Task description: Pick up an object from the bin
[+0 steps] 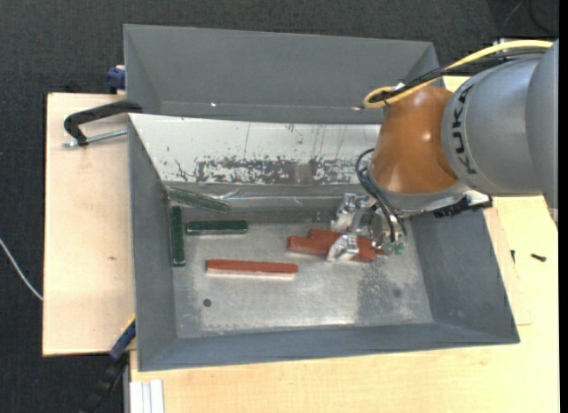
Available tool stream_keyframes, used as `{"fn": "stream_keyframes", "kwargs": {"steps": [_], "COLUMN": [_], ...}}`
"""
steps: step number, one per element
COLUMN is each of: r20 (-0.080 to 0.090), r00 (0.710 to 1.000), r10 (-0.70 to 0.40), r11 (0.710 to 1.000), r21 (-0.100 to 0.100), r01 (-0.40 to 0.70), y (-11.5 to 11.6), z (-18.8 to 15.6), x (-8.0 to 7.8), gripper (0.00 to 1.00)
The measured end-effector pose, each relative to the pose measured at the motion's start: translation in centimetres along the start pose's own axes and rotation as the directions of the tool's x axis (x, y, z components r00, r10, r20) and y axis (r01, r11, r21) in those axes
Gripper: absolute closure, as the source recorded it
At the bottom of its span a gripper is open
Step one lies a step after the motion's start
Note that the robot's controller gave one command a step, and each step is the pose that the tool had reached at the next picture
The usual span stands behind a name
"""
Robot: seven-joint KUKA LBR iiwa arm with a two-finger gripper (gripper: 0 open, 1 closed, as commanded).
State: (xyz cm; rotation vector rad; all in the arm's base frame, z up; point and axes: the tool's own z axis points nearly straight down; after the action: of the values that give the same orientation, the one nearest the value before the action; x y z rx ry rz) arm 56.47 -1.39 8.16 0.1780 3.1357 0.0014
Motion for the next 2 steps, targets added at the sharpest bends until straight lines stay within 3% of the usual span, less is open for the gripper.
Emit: {"fn": "stream_keyframes", "kwargs": {"steps": [2], "r20": [0.005], "r00": [1.0], "r10": [0.0], "r11": [1.0], "r21": [0.0], "r01": [0.0], "y": [0.04], "z": [-1.32], "x": [-0.11], "gripper": [1.0]}}
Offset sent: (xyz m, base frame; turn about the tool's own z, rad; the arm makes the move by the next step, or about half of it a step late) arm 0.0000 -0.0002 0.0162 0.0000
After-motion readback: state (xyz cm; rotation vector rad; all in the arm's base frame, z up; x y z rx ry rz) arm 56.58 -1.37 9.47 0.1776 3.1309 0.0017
